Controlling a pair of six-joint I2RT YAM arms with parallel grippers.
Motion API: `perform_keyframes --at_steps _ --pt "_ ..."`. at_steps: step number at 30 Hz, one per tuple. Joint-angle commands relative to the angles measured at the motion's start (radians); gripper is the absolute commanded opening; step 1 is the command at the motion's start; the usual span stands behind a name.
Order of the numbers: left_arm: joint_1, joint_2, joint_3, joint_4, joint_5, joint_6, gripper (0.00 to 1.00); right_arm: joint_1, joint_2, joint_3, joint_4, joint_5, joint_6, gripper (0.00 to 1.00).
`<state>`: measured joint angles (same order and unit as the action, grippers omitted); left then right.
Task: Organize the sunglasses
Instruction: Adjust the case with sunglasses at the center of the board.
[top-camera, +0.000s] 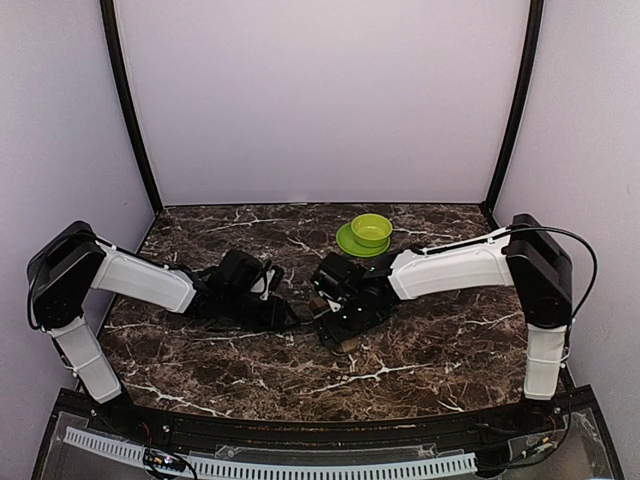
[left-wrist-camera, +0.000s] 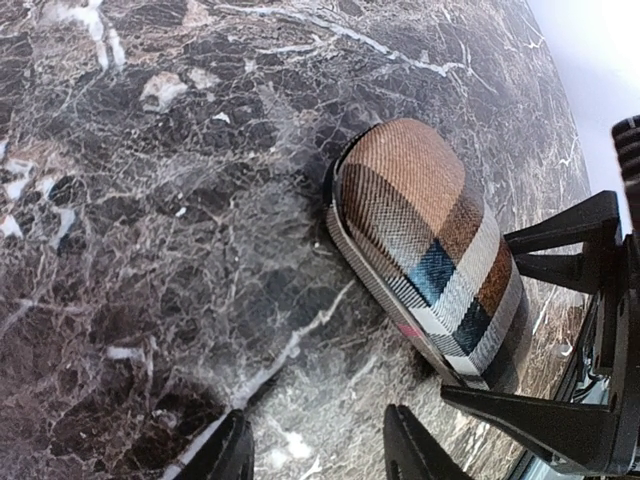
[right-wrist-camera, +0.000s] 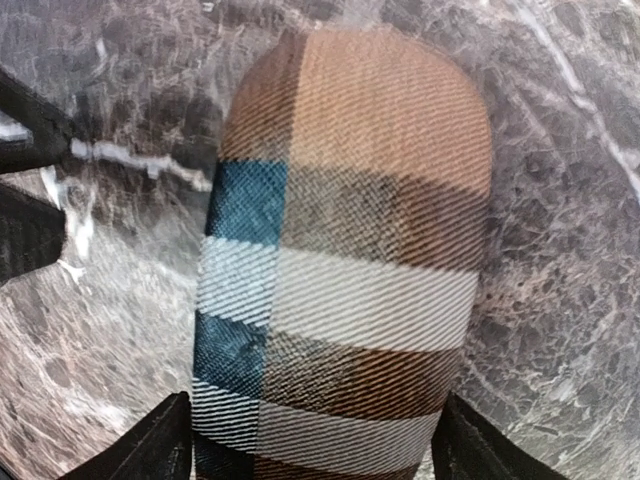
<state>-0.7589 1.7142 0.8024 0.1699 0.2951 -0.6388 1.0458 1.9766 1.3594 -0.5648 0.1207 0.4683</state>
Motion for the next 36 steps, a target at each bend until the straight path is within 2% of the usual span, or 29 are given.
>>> perform_keyframes --at_steps 1,6,10,18,23,26,29,33,36 --pt "0.006 -0.044 -0.019 -0.015 -0.008 0.015 0.45 -0.009 -0.031 -0.02 0.033 -0.037 0.016 0.84" --pt "0.005 -0.043 -0.022 -0.009 -0.004 0.015 0.45 -0.009 -0.021 -0.016 0.041 -0.03 0.021 0.86" --pt "0.007 -0.048 -0.028 -0.004 -0.004 0.01 0.45 0.001 0.01 0.009 0.009 0.034 0.01 0.87" --pt "0.016 -0.069 -0.048 0.008 -0.015 0.004 0.45 0.022 0.045 0.035 -0.021 0.116 -0.038 0.81" --pt "0.022 -0.073 -0.048 0.011 -0.017 0.004 0.46 0.028 0.047 0.013 -0.017 0.132 -0.063 0.71" --pt "0.027 -0.076 -0.045 0.011 -0.014 0.008 0.46 0.024 0.019 -0.018 0.0 0.136 -0.102 0.6" --pt "0.035 -0.095 -0.048 0.025 -0.011 0.024 0.47 0.007 -0.043 -0.072 0.052 0.076 -0.144 0.47" --pt "0.045 -0.156 -0.058 0.047 -0.022 0.078 0.51 -0.019 -0.128 -0.13 0.103 -0.052 -0.224 0.45" --pt "0.047 -0.177 -0.041 0.026 -0.039 0.126 0.53 -0.03 -0.141 -0.145 0.102 -0.094 -0.265 0.47"
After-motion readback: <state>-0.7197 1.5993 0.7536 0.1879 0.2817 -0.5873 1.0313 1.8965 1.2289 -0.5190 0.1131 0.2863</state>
